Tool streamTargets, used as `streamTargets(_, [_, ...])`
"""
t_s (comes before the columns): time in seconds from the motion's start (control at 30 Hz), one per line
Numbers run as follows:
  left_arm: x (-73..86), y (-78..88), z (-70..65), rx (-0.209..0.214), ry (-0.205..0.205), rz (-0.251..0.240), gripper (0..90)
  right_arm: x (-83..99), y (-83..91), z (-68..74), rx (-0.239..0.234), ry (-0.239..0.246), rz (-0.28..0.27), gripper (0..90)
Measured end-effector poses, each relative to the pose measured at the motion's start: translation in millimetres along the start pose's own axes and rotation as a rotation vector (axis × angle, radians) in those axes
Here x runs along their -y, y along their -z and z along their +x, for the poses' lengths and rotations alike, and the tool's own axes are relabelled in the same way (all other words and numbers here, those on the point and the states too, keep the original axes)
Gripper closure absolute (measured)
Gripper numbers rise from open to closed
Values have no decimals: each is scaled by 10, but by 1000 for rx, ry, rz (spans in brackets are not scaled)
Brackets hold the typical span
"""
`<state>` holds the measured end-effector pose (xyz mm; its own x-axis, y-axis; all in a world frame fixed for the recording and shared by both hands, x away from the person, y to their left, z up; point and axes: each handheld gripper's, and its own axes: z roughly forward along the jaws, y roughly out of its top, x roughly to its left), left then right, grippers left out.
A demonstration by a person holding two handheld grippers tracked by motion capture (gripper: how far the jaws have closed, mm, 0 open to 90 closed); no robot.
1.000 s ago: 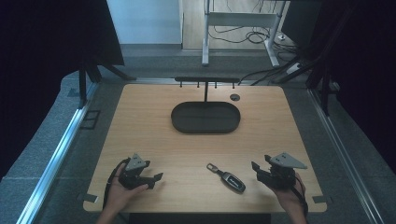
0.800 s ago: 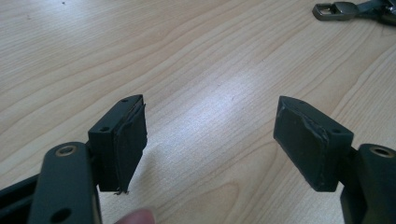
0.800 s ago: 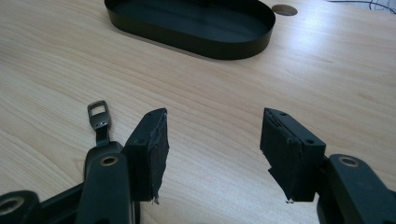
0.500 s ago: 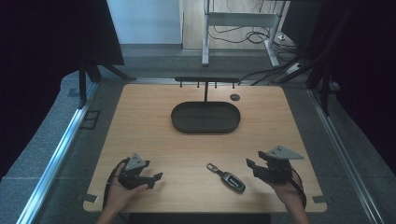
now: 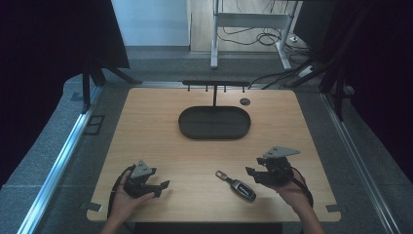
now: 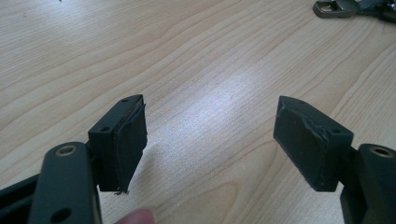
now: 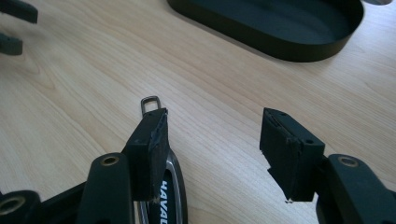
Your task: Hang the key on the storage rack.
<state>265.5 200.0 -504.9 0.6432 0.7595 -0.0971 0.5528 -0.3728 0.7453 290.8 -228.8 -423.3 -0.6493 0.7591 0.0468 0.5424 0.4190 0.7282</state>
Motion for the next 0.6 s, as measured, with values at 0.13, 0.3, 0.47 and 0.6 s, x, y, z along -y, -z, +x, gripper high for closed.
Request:
streamTargets(0.13, [2, -1, 1, -2, 2, 0, 262, -47, -50, 16, -14, 21, 24, 438])
streamTargets(0.3, [5, -8, -3, -1, 1, 2, 263, -103, -108, 59, -39, 35, 50, 443])
streamTargets(0.47, [6, -21, -12, -2, -4, 9, 262, -157, -201, 108, -59, 58, 85, 470])
streamTargets(0.6, [7, -16, -6, -1, -1, 6, 262, -192, -268, 123, -75, 63, 116, 489])
